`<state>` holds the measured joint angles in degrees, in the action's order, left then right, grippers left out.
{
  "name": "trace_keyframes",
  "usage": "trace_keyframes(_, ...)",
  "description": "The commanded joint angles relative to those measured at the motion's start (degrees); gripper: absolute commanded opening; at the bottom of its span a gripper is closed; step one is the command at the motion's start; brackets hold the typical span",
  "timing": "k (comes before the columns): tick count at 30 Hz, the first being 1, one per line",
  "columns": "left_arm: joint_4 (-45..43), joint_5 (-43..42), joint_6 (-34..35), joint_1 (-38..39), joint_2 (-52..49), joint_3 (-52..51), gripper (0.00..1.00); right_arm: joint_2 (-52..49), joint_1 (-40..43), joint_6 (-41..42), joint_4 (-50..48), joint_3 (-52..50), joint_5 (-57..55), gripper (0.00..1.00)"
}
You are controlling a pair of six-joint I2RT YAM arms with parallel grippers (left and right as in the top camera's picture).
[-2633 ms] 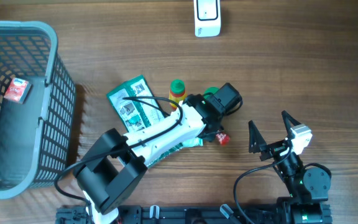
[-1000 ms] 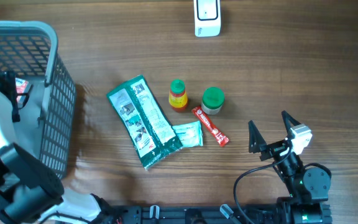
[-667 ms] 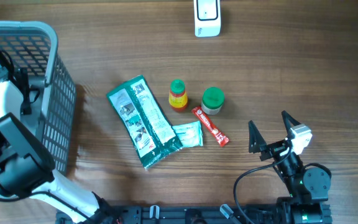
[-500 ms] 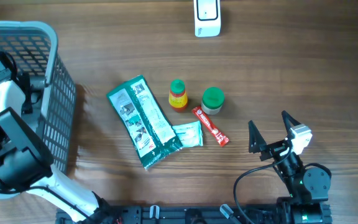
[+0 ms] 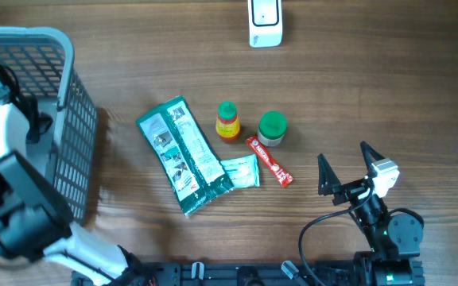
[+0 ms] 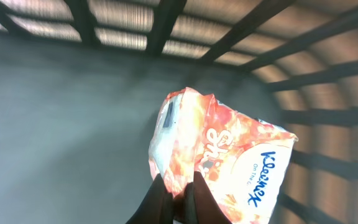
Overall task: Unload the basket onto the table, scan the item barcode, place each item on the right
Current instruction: 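Grasp the red-white Kleenex pack in the basket with left gripper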
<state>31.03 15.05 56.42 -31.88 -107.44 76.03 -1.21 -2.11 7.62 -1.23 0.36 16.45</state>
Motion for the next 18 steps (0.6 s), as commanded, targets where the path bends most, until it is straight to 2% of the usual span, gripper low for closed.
trace_keyframes(1,3.10,-0.50,-2.03,-0.15,15.72,0.26,0.04,0.42,-0.02,-0.07,-0.11,-0.07,-0.11,1.00)
trace_keyframes(3,6.19,-3.43,-2.01,-0.09,24.70,0.26,0.04,0.42,-0.02,-0.07,-0.11,-0.07,-0.11,1.00)
trace_keyframes(6,8.96,-17.49,-2.03,1.01,36.39,0.26,0.04,0.42,-0.02,-0.07,-0.11,-0.07,-0.11,1.00)
trace_keyframes(8,11.10,-23.87,-2.05,5.18,41.64,0.26,0.04,0.42,-0.02,-0.07,-0.09,-0.07,-0.13,1.00)
trace_keyframes(9,13.07,-24.20,-2.05,9.16,43.23,0.26,0.04,0.42,-0.02,-0.07,-0.09,-0.07,-0.11,1.00)
trace_keyframes(12,16.83,-22.93,-2.29,22.40,43.78,0.24,0.04,0.42,-0.02,-0.04,-0.11,-0.07,-0.11,1.00)
trace_keyframes(15,21.44,-12.74,-2.27,37.64,42.16,-0.37,0.04,0.42,-0.02,-0.07,-0.11,-0.07,-0.11,1.00)
trace_keyframes(16,23.28,-7.54,-2.25,47.01,40.68,-2.45,0.04,0.42,-0.02,-0.07,-0.11,-0.07,-0.11,1.00)
trace_keyframes(18,23.21,-5.46,-1.97,54.77,39.36,-5.40,0.04,0.42,-0.02,-0.07,-0.11,-0.07,-0.11,1.00)
